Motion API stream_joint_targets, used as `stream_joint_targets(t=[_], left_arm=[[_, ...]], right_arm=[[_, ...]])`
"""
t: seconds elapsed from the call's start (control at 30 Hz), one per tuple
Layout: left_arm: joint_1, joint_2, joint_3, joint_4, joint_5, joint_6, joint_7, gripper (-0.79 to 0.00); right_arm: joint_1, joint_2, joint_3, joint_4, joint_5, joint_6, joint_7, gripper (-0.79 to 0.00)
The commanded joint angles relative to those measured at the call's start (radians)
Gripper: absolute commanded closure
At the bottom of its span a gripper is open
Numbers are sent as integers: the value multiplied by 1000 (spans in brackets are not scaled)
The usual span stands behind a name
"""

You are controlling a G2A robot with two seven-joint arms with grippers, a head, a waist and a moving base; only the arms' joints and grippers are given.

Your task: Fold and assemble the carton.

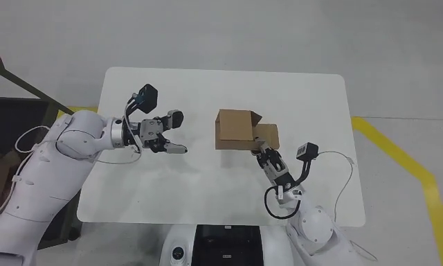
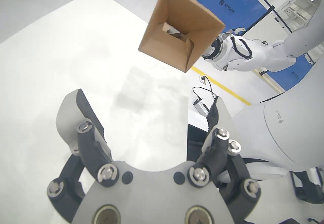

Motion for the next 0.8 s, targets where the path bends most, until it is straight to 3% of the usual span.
stream_joint_targets(t=[0.0, 0.27, 0.43, 0.6, 0.77], left_arm=[[6, -5, -4, 4, 33, -34, 60, -785], [15, -26, -21, -79, 422, -56, 350, -785], [23, -22, 31, -74, 673, -56, 553, -785], [-17, -13, 100, -34, 859, -56, 777, -785], [-19, -13, 103, -29, 868, -56, 797, -785]], right_arm=[[10, -3, -4, 8, 12, 16, -11, 0], [28, -8, 5, 18, 49, 57, -5, 0], [27, -9, 10, 17, 58, 75, 12, 0], [24, -10, 3, 10, 40, 81, 26, 0], [27, -10, 1, 9, 19, 65, 48, 0]])
